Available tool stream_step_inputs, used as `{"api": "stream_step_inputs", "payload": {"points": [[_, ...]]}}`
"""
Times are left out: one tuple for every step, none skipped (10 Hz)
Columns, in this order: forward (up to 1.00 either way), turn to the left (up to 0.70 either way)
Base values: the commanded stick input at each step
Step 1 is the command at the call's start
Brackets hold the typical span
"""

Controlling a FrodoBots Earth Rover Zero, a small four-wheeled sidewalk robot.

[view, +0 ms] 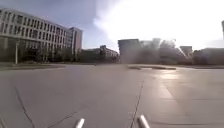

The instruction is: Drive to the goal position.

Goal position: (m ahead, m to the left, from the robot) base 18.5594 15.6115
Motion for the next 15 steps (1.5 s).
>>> {"api": "stream_step_inputs", "payload": {"points": [[1.0, 0.27], [1.0, 0.27], [1.0, 0.1], [1.0, 0.0], [1.0, 0.0], [1.0, 0.0], [1.0, 0.0], [1.0, 0.0], [1.0, 0.0], [1.0, 0.0], [1.0, 0.0], [1.0, 0.0], [1.0, 0.0], [1.0, 0.0], [1.0, 0.0]]}}
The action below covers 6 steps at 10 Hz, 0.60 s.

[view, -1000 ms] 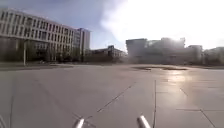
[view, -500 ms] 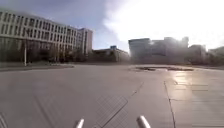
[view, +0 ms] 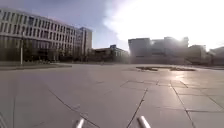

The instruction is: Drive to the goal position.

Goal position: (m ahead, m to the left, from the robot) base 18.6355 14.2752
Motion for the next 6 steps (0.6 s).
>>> {"api": "stream_step_inputs", "payload": {"points": [[1.0, 0.0], [1.0, 0.0], [1.0, 0.0], [1.0, 0.0], [1.0, 0.0], [1.0, 0.0]]}}
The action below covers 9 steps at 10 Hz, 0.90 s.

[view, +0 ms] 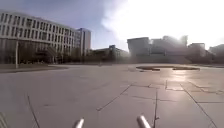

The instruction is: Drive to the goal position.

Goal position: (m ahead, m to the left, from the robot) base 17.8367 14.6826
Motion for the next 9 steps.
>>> {"api": "stream_step_inputs", "payload": {"points": [[1.0, 0.0], [1.0, 0.0], [1.0, 0.0], [1.0, 0.0], [1.0, 0.0], [1.0, 0.0], [1.0, 0.0], [1.0, 0.0], [1.0, 0.0]]}}
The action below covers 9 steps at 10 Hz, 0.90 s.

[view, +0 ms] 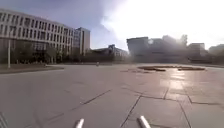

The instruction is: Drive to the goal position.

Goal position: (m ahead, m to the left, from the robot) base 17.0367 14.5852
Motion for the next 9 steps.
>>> {"api": "stream_step_inputs", "payload": {"points": [[1.0, 0.0], [1.0, 0.0], [1.0, 0.0], [1.0, 0.0], [1.0, 0.0], [1.0, 0.0], [1.0, 0.0], [1.0, 0.03], [1.0, 0.26]]}}
